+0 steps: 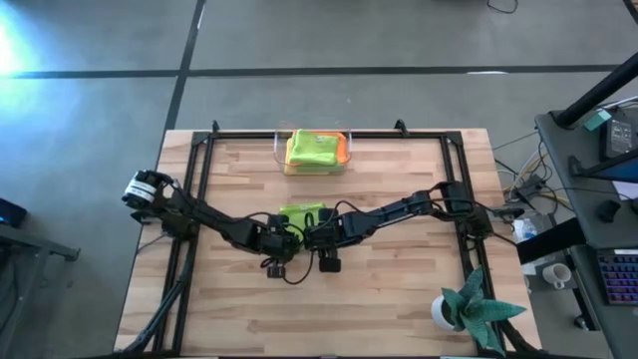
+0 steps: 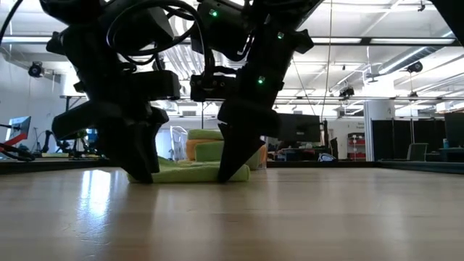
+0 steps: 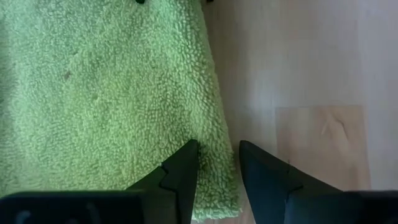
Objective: Fold microfiber towels
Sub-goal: Put the light green microfiber cloth into the transparent bin
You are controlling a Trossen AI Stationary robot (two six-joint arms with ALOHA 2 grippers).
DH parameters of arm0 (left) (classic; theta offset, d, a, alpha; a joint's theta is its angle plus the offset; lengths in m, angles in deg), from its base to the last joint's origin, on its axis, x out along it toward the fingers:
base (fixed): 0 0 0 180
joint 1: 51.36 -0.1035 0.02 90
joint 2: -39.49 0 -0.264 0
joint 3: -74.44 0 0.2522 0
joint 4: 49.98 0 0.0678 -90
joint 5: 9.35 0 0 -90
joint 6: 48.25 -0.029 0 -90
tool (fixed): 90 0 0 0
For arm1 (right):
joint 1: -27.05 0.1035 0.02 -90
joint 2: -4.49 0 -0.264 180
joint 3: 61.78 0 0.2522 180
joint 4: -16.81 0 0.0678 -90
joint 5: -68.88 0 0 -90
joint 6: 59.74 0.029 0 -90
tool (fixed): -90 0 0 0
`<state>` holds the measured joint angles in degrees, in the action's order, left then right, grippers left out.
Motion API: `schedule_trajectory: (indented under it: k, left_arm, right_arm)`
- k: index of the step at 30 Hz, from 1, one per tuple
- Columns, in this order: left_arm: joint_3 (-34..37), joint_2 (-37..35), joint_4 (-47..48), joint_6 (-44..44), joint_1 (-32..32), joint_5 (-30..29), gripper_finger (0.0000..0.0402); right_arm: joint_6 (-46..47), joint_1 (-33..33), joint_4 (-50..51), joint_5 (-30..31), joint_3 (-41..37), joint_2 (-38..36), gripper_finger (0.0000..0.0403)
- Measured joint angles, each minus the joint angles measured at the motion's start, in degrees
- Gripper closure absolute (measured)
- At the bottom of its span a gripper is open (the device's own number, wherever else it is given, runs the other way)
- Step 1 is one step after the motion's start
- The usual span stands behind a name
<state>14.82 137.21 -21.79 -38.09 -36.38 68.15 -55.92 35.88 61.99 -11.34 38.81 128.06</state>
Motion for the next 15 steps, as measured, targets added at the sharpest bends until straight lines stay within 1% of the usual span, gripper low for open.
schedule_trajectory:
  k: [4,9,12,15]
  left_arm:
    - [0.16,1.56,-1.89,-0.03,-0.02,-0.38,0.0295]
    - [0.2,4.52,-3.68,-0.03,0.0,-1.35,0.0299]
    - [0.04,5.93,-4.48,-0.03,0.02,-1.77,0.0317]
    - [0.04,6.43,-4.61,-0.08,0.02,-2.36,0.0347]
  right_arm:
    - [0.25,0.01,-0.04,-1.44,0.0,0.0,0.022]
    - [1.21,0.01,0.11,-1.46,0.0,0.02,0.0225]
    - [2.2,-0.01,0.16,-1.44,0.0,0.02,0.0243]
    - [2.21,-0.01,0.48,-1.44,0.0,0.02,0.0272]
